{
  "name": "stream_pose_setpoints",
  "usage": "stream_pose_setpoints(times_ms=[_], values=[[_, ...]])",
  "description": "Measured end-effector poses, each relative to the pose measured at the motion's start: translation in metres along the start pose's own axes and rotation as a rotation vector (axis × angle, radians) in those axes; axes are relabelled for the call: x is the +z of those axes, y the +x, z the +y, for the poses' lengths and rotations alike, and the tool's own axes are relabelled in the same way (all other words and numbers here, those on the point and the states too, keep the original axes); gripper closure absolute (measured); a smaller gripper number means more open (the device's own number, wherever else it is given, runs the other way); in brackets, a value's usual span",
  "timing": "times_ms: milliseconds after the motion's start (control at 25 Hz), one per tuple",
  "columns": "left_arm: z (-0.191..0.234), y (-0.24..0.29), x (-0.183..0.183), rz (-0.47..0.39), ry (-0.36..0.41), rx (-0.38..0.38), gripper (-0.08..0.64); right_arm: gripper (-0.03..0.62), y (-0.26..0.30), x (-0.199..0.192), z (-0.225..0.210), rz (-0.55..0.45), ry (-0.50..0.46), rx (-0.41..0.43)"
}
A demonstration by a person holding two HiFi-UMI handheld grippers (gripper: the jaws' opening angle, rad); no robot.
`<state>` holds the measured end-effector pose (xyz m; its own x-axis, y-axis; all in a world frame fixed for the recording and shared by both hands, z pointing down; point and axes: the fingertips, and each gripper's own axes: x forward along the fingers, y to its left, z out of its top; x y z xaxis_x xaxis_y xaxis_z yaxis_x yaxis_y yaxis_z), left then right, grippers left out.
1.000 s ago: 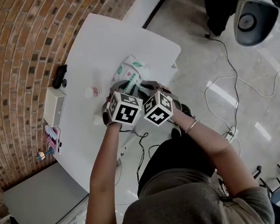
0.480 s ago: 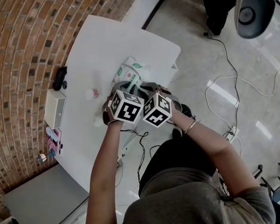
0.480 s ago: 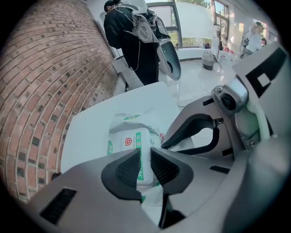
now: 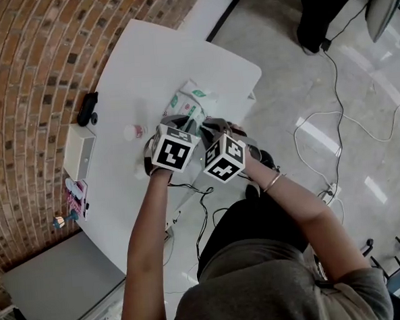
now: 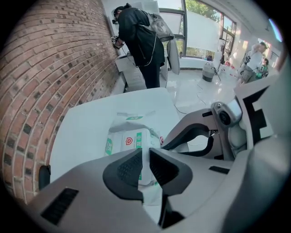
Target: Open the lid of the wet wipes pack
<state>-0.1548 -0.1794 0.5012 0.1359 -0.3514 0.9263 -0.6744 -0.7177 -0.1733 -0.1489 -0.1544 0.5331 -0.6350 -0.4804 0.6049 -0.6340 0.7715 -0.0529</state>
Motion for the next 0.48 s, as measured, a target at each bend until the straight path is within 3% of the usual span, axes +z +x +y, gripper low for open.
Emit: stream_pose_setpoints(times_ms=[480], values=[[0.0033, -0.0019, 0.0011, 0.004, -0.07, -0.085, 0.5, 0.549, 0.0001, -0.0007, -0.0009, 0.0, -0.036, 0.001]])
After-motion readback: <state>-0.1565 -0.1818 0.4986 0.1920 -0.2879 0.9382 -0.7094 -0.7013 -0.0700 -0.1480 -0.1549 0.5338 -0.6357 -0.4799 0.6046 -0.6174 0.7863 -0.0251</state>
